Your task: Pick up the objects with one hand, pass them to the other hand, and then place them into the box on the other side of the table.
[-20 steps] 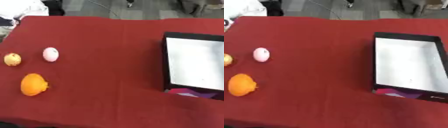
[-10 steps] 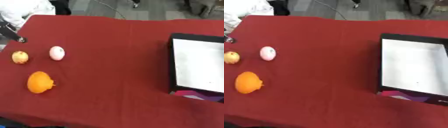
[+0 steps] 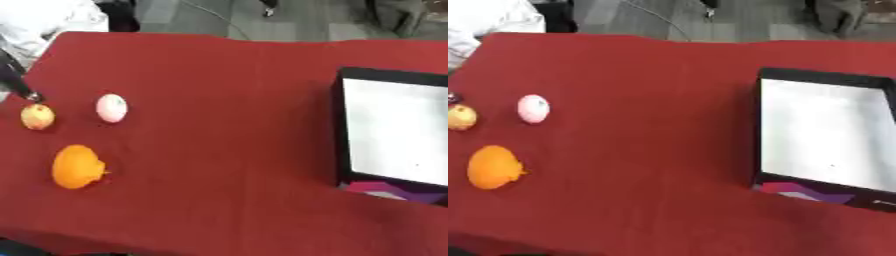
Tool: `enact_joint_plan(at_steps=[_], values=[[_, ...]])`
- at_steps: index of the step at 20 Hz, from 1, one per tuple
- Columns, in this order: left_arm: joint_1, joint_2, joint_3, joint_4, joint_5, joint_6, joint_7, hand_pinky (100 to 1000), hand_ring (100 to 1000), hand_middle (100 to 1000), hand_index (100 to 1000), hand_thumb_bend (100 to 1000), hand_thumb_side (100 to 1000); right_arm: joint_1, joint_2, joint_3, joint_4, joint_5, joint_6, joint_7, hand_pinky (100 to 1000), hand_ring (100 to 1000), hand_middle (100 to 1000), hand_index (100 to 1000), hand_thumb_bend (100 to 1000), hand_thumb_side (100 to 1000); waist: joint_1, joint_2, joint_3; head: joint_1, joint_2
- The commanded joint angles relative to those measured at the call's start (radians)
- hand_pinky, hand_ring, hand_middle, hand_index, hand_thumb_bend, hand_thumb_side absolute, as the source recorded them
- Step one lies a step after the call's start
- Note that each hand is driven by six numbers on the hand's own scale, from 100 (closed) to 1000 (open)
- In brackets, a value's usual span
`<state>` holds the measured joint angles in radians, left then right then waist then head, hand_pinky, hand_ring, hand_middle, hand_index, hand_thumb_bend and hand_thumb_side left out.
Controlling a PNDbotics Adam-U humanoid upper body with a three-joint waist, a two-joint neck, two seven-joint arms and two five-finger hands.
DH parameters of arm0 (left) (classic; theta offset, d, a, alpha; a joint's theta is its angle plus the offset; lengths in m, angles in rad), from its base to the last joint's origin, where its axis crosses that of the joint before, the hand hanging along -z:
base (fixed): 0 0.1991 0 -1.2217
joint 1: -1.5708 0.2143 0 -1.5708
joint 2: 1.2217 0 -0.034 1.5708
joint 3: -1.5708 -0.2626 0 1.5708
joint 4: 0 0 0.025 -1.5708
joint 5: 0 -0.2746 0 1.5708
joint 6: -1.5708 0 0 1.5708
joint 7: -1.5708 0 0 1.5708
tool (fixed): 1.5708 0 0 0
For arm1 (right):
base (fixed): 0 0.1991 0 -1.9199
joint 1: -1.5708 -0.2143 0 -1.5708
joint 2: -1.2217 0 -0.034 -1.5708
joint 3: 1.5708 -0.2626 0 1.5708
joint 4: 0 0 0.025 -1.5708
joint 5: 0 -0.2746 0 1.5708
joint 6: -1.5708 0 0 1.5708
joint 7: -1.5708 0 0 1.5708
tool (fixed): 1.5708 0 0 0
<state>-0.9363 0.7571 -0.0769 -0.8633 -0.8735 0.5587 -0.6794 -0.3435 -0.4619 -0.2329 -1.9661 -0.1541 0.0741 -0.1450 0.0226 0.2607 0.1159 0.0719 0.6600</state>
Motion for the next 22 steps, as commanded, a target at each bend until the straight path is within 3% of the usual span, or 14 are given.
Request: enact_joint_plan(at_steps=[1, 7, 17, 22], values=[[-0.017, 0.021, 0.008, 0.0, -0.039, 0.167, -0.194, 938, 879, 819, 862, 425, 100, -0.012, -0.032, -0.004, -0.01, 0.001, -0.003, 0.004, 942, 1000, 758, 965, 100, 588, 0.001, -0.015, -0.001, -0.003, -0.011], [-0.013, 0.006, 0.006, 0.027, -0.117, 0.161, -0.201, 901, 872, 814, 860, 447, 100, -0.015, -0.031, -0.003, -0.011, -0.001, -0.004, 0.005, 943, 1000, 758, 965, 100, 588, 0.0, -0.014, -0.004, 0.002, -0.007], [-0.002, -0.03, 0.03, 0.117, -0.19, 0.188, -0.17, 874, 868, 814, 854, 389, 100, -0.019, -0.028, 0.002, -0.011, -0.004, -0.006, 0.012, 943, 1000, 757, 965, 100, 587, -0.006, -0.008, -0.008, 0.011, -0.006], [0.001, -0.038, 0.049, 0.133, -0.23, 0.215, -0.087, 866, 863, 811, 856, 348, 100, -0.018, -0.028, 0.005, -0.01, -0.003, -0.007, 0.016, 943, 1000, 757, 965, 100, 586, -0.009, -0.007, -0.008, 0.015, -0.007]])
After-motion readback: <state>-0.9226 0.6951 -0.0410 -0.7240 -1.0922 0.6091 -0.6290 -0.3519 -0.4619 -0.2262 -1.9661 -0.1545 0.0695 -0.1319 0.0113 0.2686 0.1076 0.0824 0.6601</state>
